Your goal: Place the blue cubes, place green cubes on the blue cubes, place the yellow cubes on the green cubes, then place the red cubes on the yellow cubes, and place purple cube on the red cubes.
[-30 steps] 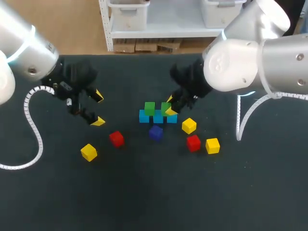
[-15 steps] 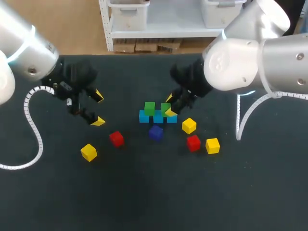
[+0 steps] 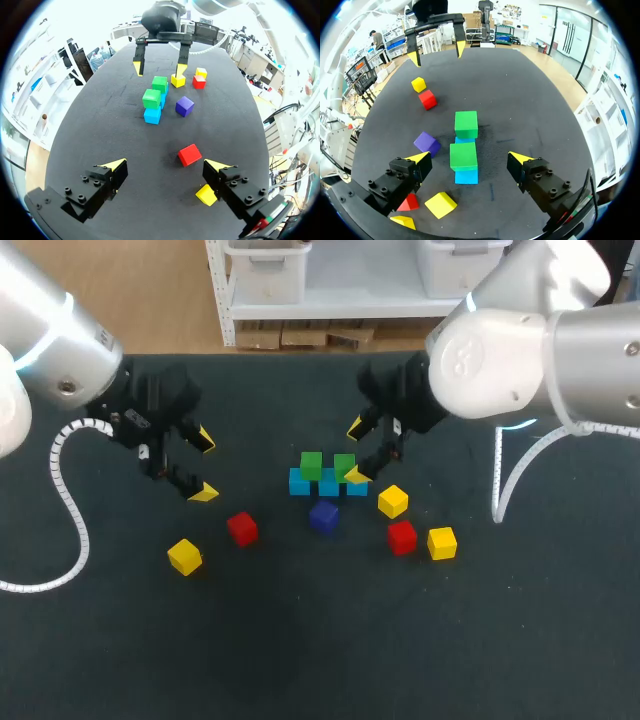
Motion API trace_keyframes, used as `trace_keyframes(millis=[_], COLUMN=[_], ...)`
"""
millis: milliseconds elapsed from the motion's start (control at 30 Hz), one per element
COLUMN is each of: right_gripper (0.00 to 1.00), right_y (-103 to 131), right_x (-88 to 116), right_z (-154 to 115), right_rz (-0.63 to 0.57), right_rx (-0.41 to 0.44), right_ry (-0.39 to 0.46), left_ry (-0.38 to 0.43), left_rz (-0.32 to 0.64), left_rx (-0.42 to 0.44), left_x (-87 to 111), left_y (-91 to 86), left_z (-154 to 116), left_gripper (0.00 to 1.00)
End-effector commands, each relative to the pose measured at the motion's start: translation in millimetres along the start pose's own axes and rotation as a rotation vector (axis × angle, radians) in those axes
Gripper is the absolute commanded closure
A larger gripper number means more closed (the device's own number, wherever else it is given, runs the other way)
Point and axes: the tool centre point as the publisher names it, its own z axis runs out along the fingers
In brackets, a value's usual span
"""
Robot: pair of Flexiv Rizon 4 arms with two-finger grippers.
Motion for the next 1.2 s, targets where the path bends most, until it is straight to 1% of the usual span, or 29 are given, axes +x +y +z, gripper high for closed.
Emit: trace_keyframes(millis=[33,200,433,600,800,1200], right_gripper=[0.0,0.0,0.0,0.0,0.0,0.0], right_y=[14.0,16.5,24.0,30.1,36.7,39.3], right_x=[6.1,13.0,25.2,36.8,44.7,61.9], right_z=[-25.8,-44.5,-61.7,-64.6,-66.4,-78.5], right_rz=[-0.006,-0.004,-0.005,0.001,-0.006,-0.017], right_rx=[0.033,0.059,0.078,0.075,0.064,0.05], right_ry=[-0.014,-0.019,-0.02,-0.012,-0.012,-0.015], left_ry=[-0.006,-0.006,-0.006,-0.006,-0.006,-0.006], left_rz=[0.003,0.003,0.003,0.003,0.003,0.003], left_rx=[0.0,0.0,0.0,0.0,0.0,0.0], left_x=[1.7,1.7,1.7,1.7,1.7,1.7], left_y=[0.0,0.0,0.0,0.0,0.0,0.0], left_z=[0.0,0.0,0.0,0.0,0.0,0.0], left_gripper=[0.0,0.0,0.0,0.0,0.0,0.0])
